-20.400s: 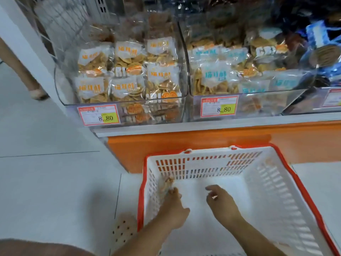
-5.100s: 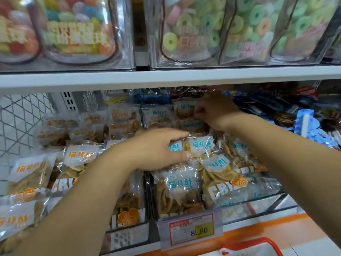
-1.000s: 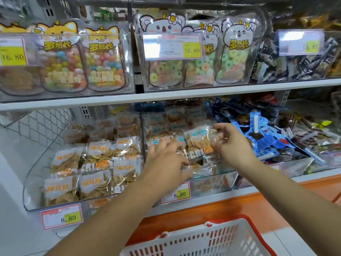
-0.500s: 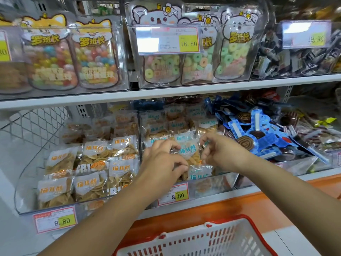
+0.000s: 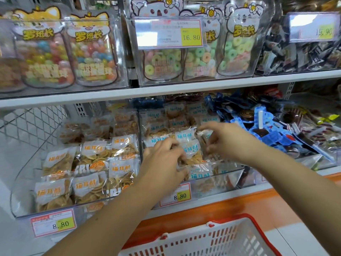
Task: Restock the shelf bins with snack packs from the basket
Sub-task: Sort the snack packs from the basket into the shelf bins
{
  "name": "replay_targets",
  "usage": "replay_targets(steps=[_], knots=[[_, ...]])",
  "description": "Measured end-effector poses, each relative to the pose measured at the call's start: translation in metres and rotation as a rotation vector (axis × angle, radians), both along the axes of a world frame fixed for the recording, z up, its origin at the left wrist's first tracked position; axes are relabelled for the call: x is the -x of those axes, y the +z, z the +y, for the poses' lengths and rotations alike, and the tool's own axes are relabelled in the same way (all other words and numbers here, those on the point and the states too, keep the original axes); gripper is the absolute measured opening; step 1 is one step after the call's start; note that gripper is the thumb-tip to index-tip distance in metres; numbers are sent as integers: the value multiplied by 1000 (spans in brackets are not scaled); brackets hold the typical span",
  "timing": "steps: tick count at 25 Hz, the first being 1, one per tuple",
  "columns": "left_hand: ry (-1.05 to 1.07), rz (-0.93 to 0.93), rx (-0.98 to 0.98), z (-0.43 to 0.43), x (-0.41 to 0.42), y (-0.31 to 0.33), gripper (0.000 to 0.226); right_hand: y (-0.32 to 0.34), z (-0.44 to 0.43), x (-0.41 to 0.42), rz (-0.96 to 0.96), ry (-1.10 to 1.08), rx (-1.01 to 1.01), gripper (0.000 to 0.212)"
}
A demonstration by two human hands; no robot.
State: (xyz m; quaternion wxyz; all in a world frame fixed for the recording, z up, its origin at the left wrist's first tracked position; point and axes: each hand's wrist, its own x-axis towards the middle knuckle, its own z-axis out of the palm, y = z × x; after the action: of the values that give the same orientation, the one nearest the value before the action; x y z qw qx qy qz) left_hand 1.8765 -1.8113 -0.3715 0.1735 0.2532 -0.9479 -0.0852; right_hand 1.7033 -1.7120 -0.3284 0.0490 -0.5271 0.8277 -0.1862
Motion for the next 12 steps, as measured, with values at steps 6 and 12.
replay_targets(steps=[6,12], knots=[[-112,-108,126,5,7,-4,58,4,23,32,365,26,-199,67],[-70,-168,173,3,28,-12,46,-21,36,46,446,42,-178,69]])
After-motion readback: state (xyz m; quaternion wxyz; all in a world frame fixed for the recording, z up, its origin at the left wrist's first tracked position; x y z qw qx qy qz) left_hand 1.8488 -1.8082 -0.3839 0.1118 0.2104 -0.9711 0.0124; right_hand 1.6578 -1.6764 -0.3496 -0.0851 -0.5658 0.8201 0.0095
